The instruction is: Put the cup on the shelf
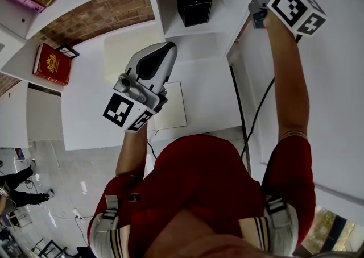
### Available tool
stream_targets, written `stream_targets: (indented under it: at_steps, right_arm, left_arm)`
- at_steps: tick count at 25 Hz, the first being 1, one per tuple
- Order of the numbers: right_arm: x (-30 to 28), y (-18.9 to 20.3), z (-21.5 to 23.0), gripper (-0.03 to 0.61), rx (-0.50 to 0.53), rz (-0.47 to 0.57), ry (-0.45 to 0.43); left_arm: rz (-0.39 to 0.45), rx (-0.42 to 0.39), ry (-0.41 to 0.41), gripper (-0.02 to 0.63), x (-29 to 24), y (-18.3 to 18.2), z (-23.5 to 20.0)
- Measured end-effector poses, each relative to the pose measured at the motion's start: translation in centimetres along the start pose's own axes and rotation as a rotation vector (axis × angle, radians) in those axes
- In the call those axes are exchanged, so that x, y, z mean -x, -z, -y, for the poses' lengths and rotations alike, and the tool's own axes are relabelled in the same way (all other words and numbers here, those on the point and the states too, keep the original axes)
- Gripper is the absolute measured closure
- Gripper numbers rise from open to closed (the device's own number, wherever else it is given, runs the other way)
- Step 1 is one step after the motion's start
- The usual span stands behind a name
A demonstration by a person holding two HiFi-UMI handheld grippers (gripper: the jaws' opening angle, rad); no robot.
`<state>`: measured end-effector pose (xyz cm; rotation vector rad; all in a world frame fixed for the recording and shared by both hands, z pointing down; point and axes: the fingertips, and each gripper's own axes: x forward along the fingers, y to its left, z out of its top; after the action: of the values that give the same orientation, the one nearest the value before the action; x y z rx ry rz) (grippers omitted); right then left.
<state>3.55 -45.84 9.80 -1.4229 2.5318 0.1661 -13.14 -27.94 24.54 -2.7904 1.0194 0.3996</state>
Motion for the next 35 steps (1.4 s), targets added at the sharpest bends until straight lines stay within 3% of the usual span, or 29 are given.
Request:
stream_targets:
  at_steps: [18, 35]
  right_arm:
    - [-1.4, 0.7, 0.7, 0.526, 0.019, -0.030, -0.012]
    - [1.5, 0.6, 0.2, 0.444, 0.092, -0.030, -0.038]
  left_arm:
    - [-0.014, 0.001, -0.014, 0.609, -0.4, 0.6, 0.1]
    - [-0.005, -0.014, -0.020, 0.609, -1.4, -0.1, 1.7]
